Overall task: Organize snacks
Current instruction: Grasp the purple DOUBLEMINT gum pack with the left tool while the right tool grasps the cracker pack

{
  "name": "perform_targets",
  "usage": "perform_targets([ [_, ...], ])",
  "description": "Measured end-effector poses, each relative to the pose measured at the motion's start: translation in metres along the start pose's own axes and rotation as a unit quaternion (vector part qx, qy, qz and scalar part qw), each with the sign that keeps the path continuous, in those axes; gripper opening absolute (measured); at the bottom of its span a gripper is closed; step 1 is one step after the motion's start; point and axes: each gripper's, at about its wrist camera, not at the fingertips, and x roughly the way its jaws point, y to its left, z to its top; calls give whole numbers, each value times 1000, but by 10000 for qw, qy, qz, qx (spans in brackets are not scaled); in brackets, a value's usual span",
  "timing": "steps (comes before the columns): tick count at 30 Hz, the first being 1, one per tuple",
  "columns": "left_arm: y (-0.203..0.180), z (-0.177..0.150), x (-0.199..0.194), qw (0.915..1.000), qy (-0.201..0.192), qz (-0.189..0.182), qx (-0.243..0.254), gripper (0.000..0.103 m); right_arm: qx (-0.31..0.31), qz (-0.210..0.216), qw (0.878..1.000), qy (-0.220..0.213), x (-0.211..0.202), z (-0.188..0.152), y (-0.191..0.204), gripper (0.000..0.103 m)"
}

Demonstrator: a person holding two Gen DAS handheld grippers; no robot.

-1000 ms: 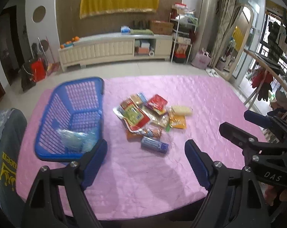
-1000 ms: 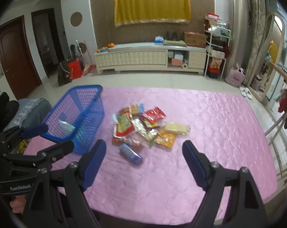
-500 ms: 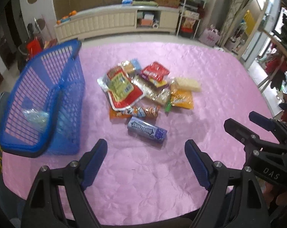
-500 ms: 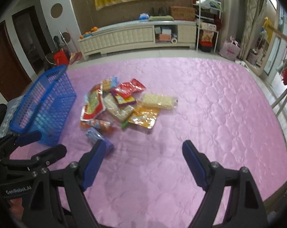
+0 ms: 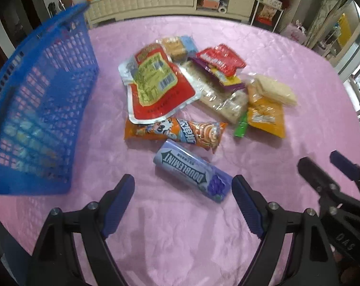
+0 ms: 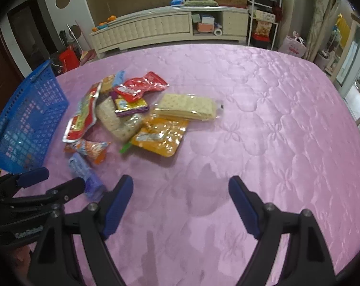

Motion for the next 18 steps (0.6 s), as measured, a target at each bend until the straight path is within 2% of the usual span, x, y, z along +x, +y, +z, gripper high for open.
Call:
perform_targets([
  [6, 5, 5, 16, 9993, -42, -69, -352, 82, 30, -45, 9997, 238, 24, 2, -6, 85],
  [9, 4, 3, 28, 9994, 154, -24, -311, 82, 112, 12, 9997, 223, 25, -5, -8, 85],
  [12, 7, 0, 27, 9994, 114, -67, -322, 82, 129, -7, 9996, 268, 23, -10, -11, 85],
  [15, 9, -7, 23, 9996, 105, -226, -163, 70, 85, -57, 9996, 278, 20, -15, -12, 85],
  [16, 10, -8, 23, 9994, 80, -313, -110, 56, 76, -73, 9995, 283, 19, -16, -12, 85],
  [17, 10, -10, 20, 9992, 18, -387, 20, 48, 56, -85, 9995, 290, 17, -18, -12, 85],
  [18, 11, -12, 20, 9992, -17, -394, 84, 45, 44, -89, 9995, 298, 16, -17, -13, 85],
])
